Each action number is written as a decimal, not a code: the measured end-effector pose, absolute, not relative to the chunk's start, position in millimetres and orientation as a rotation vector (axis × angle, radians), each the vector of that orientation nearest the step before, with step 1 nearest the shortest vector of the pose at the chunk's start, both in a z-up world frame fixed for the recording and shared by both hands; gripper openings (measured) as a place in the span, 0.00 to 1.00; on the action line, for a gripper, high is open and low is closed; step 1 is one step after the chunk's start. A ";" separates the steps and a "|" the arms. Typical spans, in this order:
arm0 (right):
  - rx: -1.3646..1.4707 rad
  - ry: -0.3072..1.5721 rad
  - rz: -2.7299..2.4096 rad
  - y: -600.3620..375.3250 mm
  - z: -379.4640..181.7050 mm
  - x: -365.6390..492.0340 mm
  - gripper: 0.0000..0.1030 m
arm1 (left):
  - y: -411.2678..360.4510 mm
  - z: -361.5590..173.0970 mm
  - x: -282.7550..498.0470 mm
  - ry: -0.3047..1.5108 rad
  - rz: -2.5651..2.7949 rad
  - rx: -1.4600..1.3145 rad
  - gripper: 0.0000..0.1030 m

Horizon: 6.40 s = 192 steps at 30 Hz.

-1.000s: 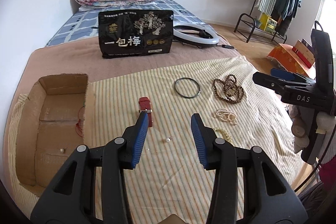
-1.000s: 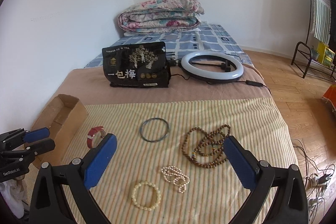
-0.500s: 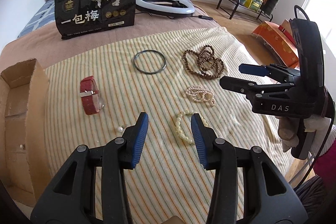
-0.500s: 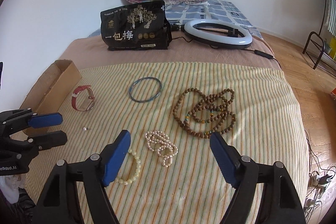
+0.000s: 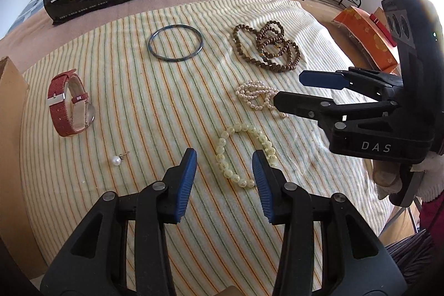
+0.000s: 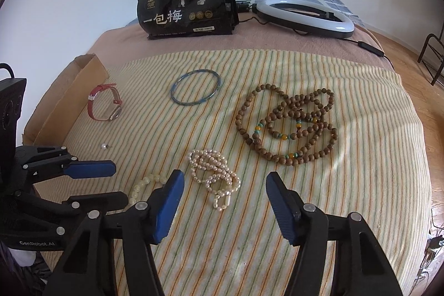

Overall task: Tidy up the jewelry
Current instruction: 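Grasp the cream bead bracelet with the left tool while the right tool grasps the pearl strand, then carry the bracelet in the left tool while the right tool carries the pearl strand to the box, then open the left tool over the box while the right tool releases the pearl strand, then move both open tools out of the box toward the red-strap watch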

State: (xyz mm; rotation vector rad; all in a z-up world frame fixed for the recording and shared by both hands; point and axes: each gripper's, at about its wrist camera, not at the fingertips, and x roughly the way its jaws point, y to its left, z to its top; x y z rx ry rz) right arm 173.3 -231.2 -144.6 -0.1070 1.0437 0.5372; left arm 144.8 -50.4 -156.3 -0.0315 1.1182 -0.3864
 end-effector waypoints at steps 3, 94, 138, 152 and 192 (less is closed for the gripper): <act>-0.145 1.056 0.542 -226.7 -150.3 173.8 0.56 | -55.6 -160.7 145.1 1.120 -0.385 0.000 0.35; -0.184 0.749 0.620 -147.7 -26.6 113.2 0.05 | 75.5 -47.6 106.6 0.751 -0.168 -0.098 0.05; -0.258 0.836 0.927 75.1 -76.2 60.4 0.05 | 264.2 -74.2 81.8 0.782 0.174 -0.257 0.05; -0.270 0.766 0.913 71.7 -66.1 50.4 0.61 | 263.2 -75.7 83.5 0.792 0.208 -0.251 0.41; -0.134 0.746 0.618 -77.3 -42.4 99.5 1.00 | 169.9 -41.0 97.8 0.704 0.086 -0.183 0.62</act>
